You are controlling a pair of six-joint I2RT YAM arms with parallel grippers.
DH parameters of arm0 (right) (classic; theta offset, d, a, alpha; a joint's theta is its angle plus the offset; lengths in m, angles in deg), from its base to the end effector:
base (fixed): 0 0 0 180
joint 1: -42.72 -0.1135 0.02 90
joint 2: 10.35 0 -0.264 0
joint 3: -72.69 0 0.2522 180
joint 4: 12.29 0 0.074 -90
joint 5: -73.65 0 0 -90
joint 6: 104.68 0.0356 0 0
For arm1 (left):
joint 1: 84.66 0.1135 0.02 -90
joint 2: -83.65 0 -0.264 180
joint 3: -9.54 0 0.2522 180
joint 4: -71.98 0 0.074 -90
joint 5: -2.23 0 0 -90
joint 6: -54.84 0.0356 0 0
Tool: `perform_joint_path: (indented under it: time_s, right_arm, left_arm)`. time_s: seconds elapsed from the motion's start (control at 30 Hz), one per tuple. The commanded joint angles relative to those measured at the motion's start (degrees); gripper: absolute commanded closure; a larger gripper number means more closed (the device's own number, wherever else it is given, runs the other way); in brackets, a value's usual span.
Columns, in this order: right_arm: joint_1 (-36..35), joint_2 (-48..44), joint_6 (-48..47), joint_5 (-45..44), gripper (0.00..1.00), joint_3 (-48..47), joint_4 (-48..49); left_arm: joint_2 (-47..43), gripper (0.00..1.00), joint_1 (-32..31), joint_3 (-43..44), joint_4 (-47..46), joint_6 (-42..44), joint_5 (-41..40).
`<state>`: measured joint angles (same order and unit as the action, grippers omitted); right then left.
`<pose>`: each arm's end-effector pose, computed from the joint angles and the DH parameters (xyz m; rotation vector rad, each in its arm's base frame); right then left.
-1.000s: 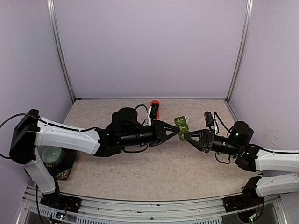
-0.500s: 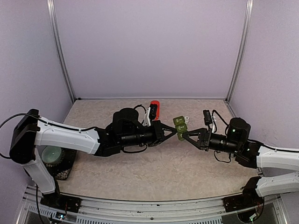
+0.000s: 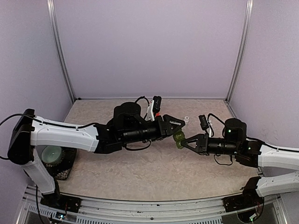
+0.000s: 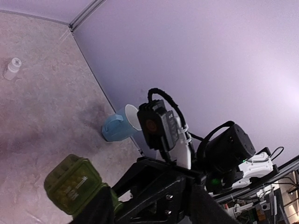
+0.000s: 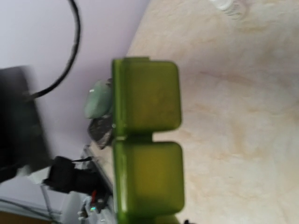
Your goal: Sort the pills into containers
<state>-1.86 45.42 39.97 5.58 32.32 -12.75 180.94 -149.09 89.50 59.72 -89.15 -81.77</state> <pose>0.1457 0.1622 0.2355 -0.1227 2.1323 1.4814 0.1707 -0.3653 0.2906 0.2697 1.9274 -1.5805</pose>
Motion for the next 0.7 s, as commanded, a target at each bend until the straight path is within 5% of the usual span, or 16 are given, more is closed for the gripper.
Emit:
perform_joint_path:
  time_s: [0.0, 0.17, 0.67]
  right_arm:
    - [1.47, -1.98, 2.26, 6.55, 1.0, 0.81, 6.68]
    - [3.39, -1.36, 2.59, 12.6, 1.0, 1.42, 8.83]
    - [4.03, 2.84, -5.74, 32.76, 1.0, -6.8, 3.21]
  left_arm:
    - [-7.62, 0.35, 1.11, -4.33, 3.58, 5.12, -6.38]
    - [-12.2, 0.02, 4.65, -8.55, 4.15, 5.15, -3.09]
    - [-8.74, 0.02, 6.94, -8.06, 4.86, 12.82, 17.27]
